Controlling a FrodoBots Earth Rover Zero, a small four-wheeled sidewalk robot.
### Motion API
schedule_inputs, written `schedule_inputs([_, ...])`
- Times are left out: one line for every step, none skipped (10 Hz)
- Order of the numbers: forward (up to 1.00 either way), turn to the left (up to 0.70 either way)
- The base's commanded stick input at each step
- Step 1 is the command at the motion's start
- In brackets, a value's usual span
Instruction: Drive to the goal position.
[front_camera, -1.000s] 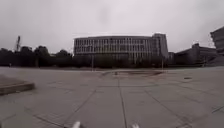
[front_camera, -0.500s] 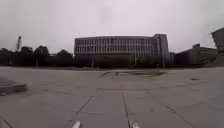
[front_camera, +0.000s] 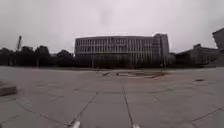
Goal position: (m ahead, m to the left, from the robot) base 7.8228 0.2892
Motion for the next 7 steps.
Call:
schedule_inputs([0.70,0.00])
schedule_inputs([0.70,0.00])
schedule_inputs([0.70,0.00])
schedule_inputs([0.70,0.00])
schedule_inputs([0.70,0.00])
schedule_inputs([0.70,0.00])
schedule_inputs([0.70,0.00])
